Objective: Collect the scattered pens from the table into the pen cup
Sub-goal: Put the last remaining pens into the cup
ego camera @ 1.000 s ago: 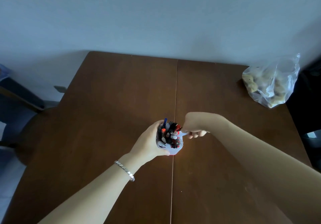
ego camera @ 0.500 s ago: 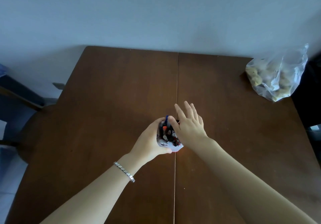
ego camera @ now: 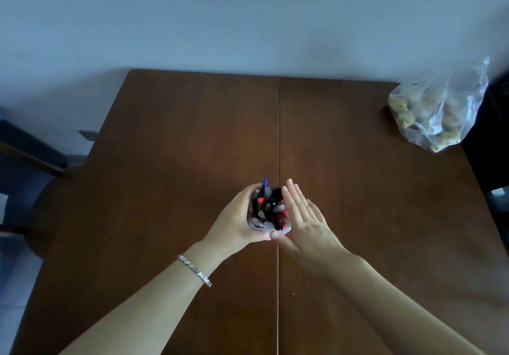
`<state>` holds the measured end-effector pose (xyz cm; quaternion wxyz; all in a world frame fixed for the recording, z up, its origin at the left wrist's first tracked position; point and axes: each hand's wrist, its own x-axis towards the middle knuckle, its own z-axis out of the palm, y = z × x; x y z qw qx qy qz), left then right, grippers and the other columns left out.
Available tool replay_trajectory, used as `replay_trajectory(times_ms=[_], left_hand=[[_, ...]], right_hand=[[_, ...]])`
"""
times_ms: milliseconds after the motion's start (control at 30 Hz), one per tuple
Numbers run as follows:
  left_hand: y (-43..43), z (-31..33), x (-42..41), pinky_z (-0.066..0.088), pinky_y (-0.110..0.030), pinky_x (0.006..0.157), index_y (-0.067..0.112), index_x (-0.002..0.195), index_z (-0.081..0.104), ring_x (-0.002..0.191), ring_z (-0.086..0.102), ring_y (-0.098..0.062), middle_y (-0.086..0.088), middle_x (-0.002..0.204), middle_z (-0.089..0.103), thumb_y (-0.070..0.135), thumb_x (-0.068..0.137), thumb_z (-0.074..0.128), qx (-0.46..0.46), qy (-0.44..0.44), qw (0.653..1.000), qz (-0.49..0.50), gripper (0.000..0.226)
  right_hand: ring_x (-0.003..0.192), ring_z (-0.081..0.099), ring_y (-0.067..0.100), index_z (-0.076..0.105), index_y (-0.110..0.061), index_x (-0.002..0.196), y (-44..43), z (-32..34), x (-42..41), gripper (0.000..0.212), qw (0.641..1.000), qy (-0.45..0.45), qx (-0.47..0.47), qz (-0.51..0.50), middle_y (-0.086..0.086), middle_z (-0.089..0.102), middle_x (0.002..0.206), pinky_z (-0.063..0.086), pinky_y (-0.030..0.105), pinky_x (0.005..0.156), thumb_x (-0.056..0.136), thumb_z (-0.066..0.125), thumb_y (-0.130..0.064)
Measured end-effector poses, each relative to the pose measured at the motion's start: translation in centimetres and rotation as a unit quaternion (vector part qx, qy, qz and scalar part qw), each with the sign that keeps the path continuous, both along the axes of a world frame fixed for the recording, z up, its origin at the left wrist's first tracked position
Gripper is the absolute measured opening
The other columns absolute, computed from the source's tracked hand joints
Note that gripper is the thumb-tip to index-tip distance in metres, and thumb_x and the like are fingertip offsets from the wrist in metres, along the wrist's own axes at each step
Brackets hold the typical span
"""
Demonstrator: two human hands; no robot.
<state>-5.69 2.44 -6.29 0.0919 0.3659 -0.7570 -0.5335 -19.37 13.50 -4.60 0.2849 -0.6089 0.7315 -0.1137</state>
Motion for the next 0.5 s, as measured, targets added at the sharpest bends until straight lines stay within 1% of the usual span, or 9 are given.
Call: replay_trajectory(times_ms=[67,100,167,200,233,267,333,433,500], left_hand=[[0.0,0.1,-0.2,0.042,-0.003,0.080,0.041,0.110,0.046,0.102,0.054,0.014,0.025,0.104,0.058,0.007,0.061,0.084,0.006,0.001,1.000,0.005,0.071],[0.0,0.1,-0.3,0.042,-0.002,0.079,0.041,0.108,0.046,0.101,0.054,0.017,0.024,0.103,0.058,0.001,0.061,0.082,0.013,0.001,1.000,0.002,0.071],[0.0,-0.2,-0.1,0.042,-0.003,0.082,0.039,0.113,0.046,0.106,0.053,0.014,0.020,0.110,0.057,-0.002,0.062,0.079,0.028,0.004,1.000,-0.005,0.073],[0.1,-0.3,-0.1,0.042,-0.005,0.086,0.039,0.117,0.045,0.110,0.052,0.011,0.019,0.115,0.056,0.000,0.063,0.079,0.027,0.003,1.000,-0.007,0.075],[0.1,-0.5,0.0,0.041,-0.005,0.087,0.041,0.118,0.044,0.112,0.050,0.011,0.019,0.117,0.054,0.002,0.063,0.079,0.021,0.004,1.000,-0.007,0.076],[0.1,-0.6,0.2,0.039,-0.002,0.086,0.046,0.116,0.042,0.111,0.049,0.014,0.021,0.117,0.054,0.003,0.064,0.080,0.015,0.002,1.000,-0.005,0.077],[-0.2,-0.6,0.2,0.036,0.004,0.082,0.050,0.111,0.041,0.107,0.049,0.016,0.023,0.115,0.053,0.004,0.062,0.082,0.009,-0.007,1.000,-0.003,0.078],[-1.4,-0.1,0.1,0.034,0.004,0.082,0.040,0.125,0.042,0.111,0.049,0.006,0.020,0.121,0.051,0.009,0.060,0.085,-0.002,-0.028,1.000,-0.010,0.084],[-3.0,0.5,0.0,0.034,0.005,0.082,0.036,0.126,0.043,0.110,0.051,0.006,0.021,0.119,0.051,0.013,0.057,0.087,-0.012,-0.031,0.999,0.000,0.085]], right_hand=[[0.137,-0.017,-0.003,-0.015,-0.023,0.144,-0.6,0.3,-0.5,0.091,0.999,-0.040,0.022,-0.013,-0.018,-0.026,0.145,-0.004,0.027,0.114,0.075,0.014,-0.074],[0.136,-0.009,-0.006,-0.009,-0.025,0.146,-0.7,0.4,-0.8,0.084,0.993,-0.107,0.027,-0.033,-0.022,-0.021,0.146,0.001,0.025,0.115,0.080,0.022,-0.068],[0.135,0.005,-0.014,0.008,-0.031,0.145,0.0,0.4,-1.4,0.077,0.964,-0.245,-0.013,-0.103,-0.030,-0.002,0.147,0.011,0.013,0.113,0.080,0.027,-0.067],[0.134,0.016,-0.014,0.016,-0.032,0.143,0.5,0.2,-1.6,0.075,0.948,-0.277,-0.041,-0.150,-0.030,0.011,0.146,0.018,0.007,0.109,0.079,0.027,-0.070],[0.131,0.030,-0.009,0.025,-0.030,0.141,1.0,-0.4,-2.1,0.071,0.935,-0.287,-0.055,-0.203,-0.025,0.025,0.144,0.026,0.007,0.104,0.082,0.030,-0.068],[0.123,0.043,0.000,0.033,-0.027,0.138,1.5,-1.4,-2.6,0.059,0.925,-0.281,-0.048,-0.253,-0.016,0.040,0.138,0.035,0.013,0.099,0.088,0.035,-0.058],[0.104,0.058,0.014,0.047,-0.019,0.128,2.0,-3.5,-3.8,0.036,0.915,-0.246,0.020,-0.320,-0.002,0.060,0.115,0.045,0.026,0.085,0.095,0.043,-0.032],[0.091,0.065,0.020,0.060,-0.015,0.112,2.0,-5.1,-5.2,0.024,0.905,-0.239,0.111,-0.335,-0.001,0.067,0.092,0.046,0.025,0.071,0.091,0.047,-0.017],[0.090,0.065,0.020,0.062,-0.016,0.108,1.4,-5.2,-5.8,0.022,0.913,-0.215,0.121,-0.323,0.001,0.067,0.093,0.047,0.026,0.074,0.090,0.049,-0.017]])
